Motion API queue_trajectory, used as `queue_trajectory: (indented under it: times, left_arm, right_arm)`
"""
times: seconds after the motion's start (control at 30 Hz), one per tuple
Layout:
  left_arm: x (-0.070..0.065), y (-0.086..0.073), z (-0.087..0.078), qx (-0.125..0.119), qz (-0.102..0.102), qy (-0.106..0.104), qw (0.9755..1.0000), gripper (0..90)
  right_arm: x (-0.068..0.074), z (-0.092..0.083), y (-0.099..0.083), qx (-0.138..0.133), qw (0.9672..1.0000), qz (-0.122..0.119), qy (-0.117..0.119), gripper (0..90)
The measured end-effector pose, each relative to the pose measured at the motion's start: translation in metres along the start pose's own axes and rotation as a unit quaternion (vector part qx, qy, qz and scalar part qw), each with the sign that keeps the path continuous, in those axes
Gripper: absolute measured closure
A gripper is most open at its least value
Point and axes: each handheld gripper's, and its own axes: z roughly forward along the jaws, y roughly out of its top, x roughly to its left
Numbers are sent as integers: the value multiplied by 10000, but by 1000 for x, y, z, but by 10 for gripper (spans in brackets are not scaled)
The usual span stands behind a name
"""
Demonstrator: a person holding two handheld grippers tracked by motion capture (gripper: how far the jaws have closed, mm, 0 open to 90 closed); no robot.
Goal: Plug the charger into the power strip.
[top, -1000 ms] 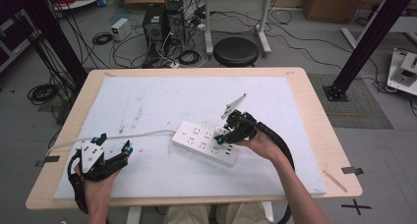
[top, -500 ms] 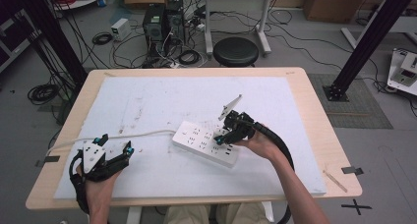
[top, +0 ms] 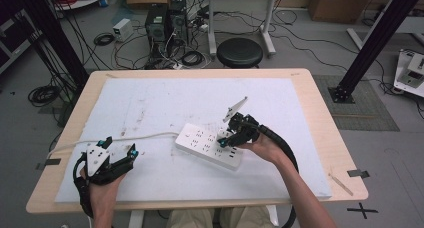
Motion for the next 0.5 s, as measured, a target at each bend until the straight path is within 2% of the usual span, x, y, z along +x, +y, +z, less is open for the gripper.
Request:
queue_trajectory:
  times: [0.5]
  left_arm:
    - [1, -1, -4, -15, -43, 0, 10000, 216]
  right_arm:
    - [-3, 3, 0, -76, 9999, 54, 78, 638]
